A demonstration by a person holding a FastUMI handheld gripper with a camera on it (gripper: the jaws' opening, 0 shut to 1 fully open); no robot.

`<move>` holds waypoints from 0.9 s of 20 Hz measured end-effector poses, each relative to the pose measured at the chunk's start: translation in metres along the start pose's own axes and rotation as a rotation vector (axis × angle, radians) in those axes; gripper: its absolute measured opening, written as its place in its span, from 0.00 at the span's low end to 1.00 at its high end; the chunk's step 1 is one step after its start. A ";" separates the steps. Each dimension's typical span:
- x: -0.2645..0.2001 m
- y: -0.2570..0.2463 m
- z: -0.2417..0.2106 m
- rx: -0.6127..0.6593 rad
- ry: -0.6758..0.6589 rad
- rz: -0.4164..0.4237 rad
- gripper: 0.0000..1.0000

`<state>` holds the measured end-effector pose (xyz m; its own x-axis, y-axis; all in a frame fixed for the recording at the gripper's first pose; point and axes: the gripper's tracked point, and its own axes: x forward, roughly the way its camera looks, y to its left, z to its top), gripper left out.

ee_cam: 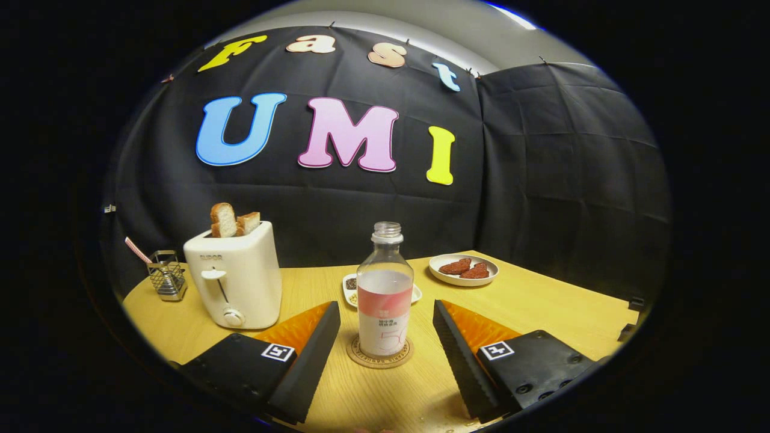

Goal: Take the bottle from table, then pour the juice into the cup, finally place the bottle on the coaster

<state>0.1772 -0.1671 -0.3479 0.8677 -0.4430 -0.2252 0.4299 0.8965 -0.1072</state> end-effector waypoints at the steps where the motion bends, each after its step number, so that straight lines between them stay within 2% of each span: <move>1: -0.009 -0.004 0.005 0.005 0.002 0.003 0.95; 8: -0.078 -0.010 0.051 -0.021 -0.051 0.077 0.96; 15: -0.136 0.016 0.114 0.067 -0.122 0.162 0.95; 18: -0.159 0.011 0.133 0.081 -0.147 0.166 0.95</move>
<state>0.0766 -0.0875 -0.1841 0.9526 -0.2908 -0.0897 0.2918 0.9565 -0.0013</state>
